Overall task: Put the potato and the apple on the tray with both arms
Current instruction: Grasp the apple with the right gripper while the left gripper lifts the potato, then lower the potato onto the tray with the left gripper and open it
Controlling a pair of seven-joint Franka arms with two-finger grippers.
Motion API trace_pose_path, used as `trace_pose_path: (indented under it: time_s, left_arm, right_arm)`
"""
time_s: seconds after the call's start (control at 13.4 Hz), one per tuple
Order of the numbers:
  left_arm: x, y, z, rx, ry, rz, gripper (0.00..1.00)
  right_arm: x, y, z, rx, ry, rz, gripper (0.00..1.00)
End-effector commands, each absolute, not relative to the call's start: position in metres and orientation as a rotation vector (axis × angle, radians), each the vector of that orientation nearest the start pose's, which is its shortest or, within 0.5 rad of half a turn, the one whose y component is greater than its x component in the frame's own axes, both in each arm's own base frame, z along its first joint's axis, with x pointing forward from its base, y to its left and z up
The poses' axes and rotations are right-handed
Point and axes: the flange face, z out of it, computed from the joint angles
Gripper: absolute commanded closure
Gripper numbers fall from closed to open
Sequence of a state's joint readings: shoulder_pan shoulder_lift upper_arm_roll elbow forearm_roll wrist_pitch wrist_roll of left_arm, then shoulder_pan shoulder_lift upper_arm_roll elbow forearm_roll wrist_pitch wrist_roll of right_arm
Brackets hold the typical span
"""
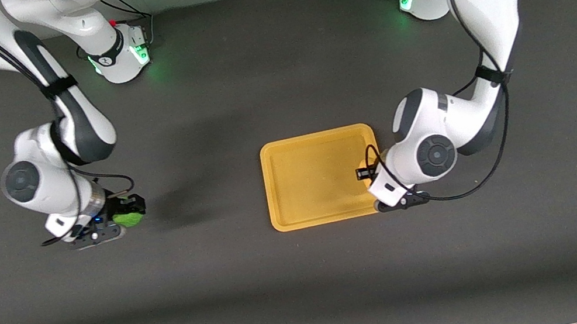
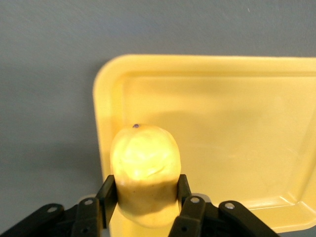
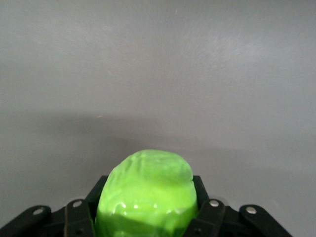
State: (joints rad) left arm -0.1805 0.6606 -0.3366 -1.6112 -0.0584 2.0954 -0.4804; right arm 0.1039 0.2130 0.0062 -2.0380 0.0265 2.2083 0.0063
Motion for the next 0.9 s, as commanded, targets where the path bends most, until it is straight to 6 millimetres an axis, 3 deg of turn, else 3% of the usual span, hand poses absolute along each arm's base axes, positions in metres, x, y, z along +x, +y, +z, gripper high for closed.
trace_pose_path:
  time_s: [0.0, 0.07, 0.15, 0.3, 0.37, 0.45, 0.52, 0.82]
  left_arm:
    - [0.585, -0.31, 0.226, -3.246, -0.12, 0.412, 0.8]
    - [0.584, -0.31, 0.223, -3.243, -0.119, 0.413, 0.67]
    - [0.582, -0.315, 0.224, -3.245, -0.108, 0.406, 0.42]
    - [0.583, -0.316, 0.221, -3.251, -0.109, 0.379, 0.42]
    - [0.583, -0.316, 0.221, -3.251, -0.109, 0.379, 0.42]
    - [0.583, -0.315, 0.222, -3.25, -0.111, 0.38, 0.39]
    - [0.583, -0.315, 0.225, -3.247, -0.111, 0.384, 0.27]
    - [0.589, -0.306, 0.245, -3.249, -0.127, 0.36, 0.25]
  right_arm:
    - [0.582, 0.065, 0.438, -3.103, -0.135, 0.11, 0.53]
    - [0.58, 0.064, 0.466, -3.102, -0.138, 0.141, 0.53]
    - [0.579, 0.064, 0.491, -3.103, -0.143, 0.155, 0.53]
    - [0.58, 0.06, 0.531, -3.111, -0.139, 0.165, 0.53]
    - [0.579, 0.061, 0.541, -3.111, -0.14, 0.16, 0.53]
    - [0.58, 0.062, 0.544, -3.112, -0.141, 0.155, 0.53]
    - [0.58, 0.063, 0.544, -3.112, -0.138, 0.155, 0.53]
    - [0.585, 0.067, 0.545, -3.112, -0.138, 0.144, 0.53]
